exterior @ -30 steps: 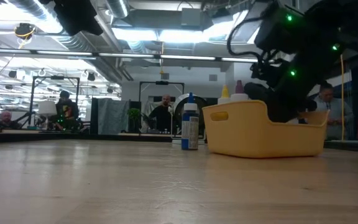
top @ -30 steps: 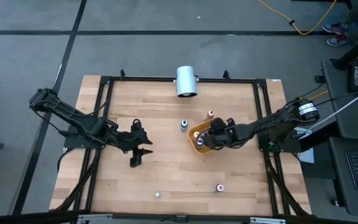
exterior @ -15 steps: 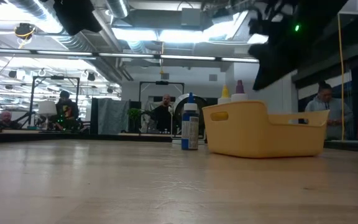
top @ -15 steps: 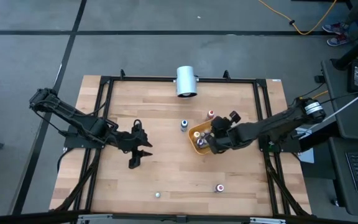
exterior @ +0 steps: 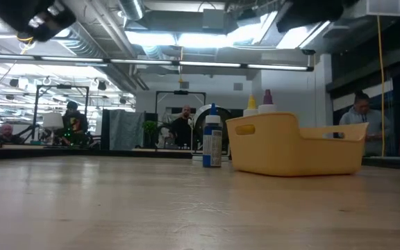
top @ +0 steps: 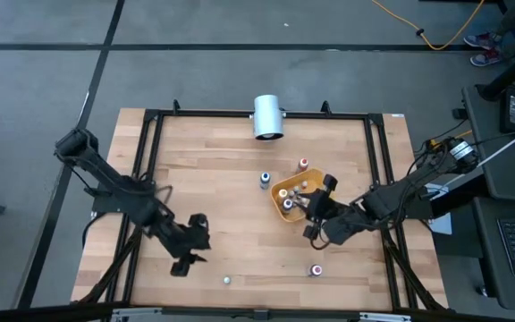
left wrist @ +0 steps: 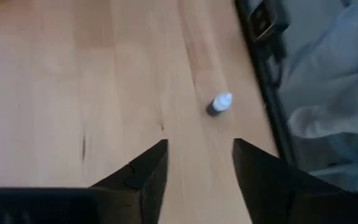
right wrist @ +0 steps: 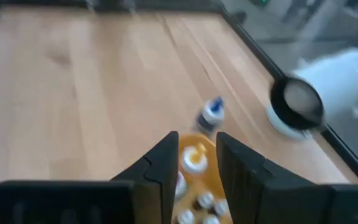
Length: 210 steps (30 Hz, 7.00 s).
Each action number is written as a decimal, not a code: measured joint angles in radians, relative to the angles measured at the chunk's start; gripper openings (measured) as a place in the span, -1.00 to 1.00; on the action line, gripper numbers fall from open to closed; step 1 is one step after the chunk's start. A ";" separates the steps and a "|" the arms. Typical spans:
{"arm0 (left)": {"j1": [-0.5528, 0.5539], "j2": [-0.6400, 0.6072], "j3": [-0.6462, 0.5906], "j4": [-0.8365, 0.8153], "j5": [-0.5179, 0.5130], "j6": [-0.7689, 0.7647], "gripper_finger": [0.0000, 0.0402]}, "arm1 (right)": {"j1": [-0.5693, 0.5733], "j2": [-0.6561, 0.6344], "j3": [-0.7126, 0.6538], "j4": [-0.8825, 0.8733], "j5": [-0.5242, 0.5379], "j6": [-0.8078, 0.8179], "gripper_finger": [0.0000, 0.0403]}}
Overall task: Pick & Place food coloring
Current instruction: Put the small green food coloring bottle into the yellow bin
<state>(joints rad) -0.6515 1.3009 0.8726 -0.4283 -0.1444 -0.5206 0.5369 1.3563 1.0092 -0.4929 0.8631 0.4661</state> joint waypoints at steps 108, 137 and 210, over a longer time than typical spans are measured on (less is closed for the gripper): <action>0.385 0.340 0.580 -0.080 -0.033 0.238 -0.66 | 0.180 -0.213 -0.002 -0.222 -0.019 0.082 -0.45; 0.696 0.968 1.384 -0.349 0.312 0.621 -0.66 | 0.274 -0.503 -0.002 -0.421 0.185 0.136 -0.45; 0.783 1.255 1.366 -0.049 0.336 0.764 -0.65 | 0.264 -0.581 -0.002 -0.467 0.207 0.021 -0.45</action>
<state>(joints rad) 0.1318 2.5557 2.2383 -0.4775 0.1921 0.2429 0.8009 0.7757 1.0077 -0.9600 1.0702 0.4870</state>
